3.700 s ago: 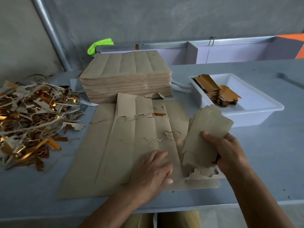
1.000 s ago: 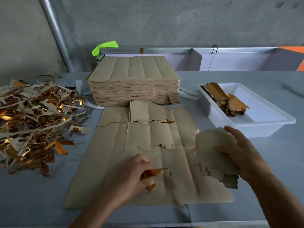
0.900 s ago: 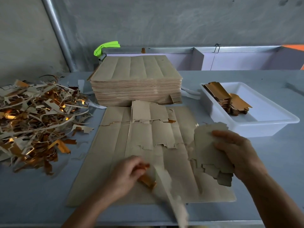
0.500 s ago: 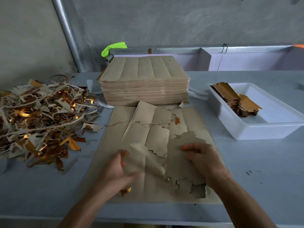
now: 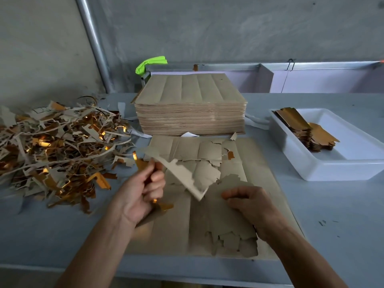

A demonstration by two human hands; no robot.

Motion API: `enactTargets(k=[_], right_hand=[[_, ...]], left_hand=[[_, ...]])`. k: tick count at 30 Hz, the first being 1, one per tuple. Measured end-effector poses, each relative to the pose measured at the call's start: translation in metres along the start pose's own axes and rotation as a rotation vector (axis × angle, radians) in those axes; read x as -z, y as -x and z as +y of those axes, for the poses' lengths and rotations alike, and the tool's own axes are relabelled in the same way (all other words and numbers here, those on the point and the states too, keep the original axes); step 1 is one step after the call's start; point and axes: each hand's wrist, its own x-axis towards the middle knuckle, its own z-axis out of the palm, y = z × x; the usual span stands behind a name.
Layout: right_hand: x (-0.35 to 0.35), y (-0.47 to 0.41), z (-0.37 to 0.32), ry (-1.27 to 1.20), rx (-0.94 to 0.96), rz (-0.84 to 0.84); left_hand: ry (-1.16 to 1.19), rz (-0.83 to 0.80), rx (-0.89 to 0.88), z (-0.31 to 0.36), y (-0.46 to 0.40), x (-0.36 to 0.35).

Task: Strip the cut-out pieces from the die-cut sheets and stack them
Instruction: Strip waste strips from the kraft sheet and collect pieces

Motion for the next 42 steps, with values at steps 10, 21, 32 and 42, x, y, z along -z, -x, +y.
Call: enactTargets(k=[10,21,32,42], right_hand=[[-0.035,0.007,-0.035,0.010,-0.166,-0.225],[-0.074,0.005,-0.027,-0.298,-0.303,-0.169],[-0.020,-0.007,-0.023,-0.128,-0.226,-0.036],[-0.024,-0.003,-0.004,-0.278,-0.196,-0.056]], left_hand=[[0.121,-0.270,0.015,-0.006,-0.008,-0.041],[0.136,-0.376,0.123,-0.044,0.003,-0.035],[-0.317,0.027,-0.154,0.004,0.012,0.040],[-0.647,0.258,0.194,-0.048,0.007,0.027]])
